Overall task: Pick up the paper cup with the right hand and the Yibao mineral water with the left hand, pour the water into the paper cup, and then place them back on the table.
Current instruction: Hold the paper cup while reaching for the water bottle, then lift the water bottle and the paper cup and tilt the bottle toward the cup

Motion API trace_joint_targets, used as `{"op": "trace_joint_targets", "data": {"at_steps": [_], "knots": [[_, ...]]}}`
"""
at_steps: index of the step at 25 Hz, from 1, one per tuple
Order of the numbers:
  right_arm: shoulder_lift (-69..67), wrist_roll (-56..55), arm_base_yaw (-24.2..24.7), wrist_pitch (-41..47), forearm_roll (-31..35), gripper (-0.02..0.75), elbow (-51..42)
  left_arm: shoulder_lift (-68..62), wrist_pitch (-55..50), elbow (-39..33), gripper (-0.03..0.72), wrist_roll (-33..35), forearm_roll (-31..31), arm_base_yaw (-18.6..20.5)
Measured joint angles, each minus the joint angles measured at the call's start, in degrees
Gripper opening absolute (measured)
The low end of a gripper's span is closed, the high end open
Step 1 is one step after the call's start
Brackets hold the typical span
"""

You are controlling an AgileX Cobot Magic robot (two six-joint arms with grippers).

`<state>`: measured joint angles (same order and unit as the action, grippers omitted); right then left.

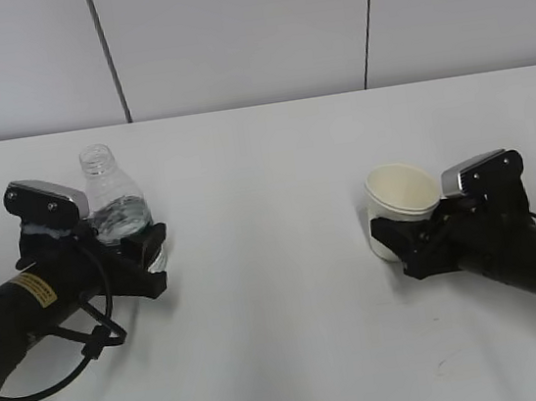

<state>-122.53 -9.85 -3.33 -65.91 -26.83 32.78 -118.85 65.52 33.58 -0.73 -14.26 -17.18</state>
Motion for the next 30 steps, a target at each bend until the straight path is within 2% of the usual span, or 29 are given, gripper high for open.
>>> {"op": "trace_joint_targets", "data": {"at_steps": [10, 19, 30], "knots": [[0.0, -0.89, 0.0, 0.0, -9.75, 0.524, 2.13, 0.0, 0.02, 0.0, 0.373, 0.0, -0.11, 0.0], [0.0, -4.6, 0.0, 0.0, -12.68, 0.524, 2.29, 0.0, 0.06, 0.0, 0.372, 0.0, -1.75, 0.0], [0.0, -8.79, 0.0, 0.0, -20.33, 0.523, 5.37, 0.15, -0.17, -0.06, 0.372, 0.0, -2.32, 0.0]]}}
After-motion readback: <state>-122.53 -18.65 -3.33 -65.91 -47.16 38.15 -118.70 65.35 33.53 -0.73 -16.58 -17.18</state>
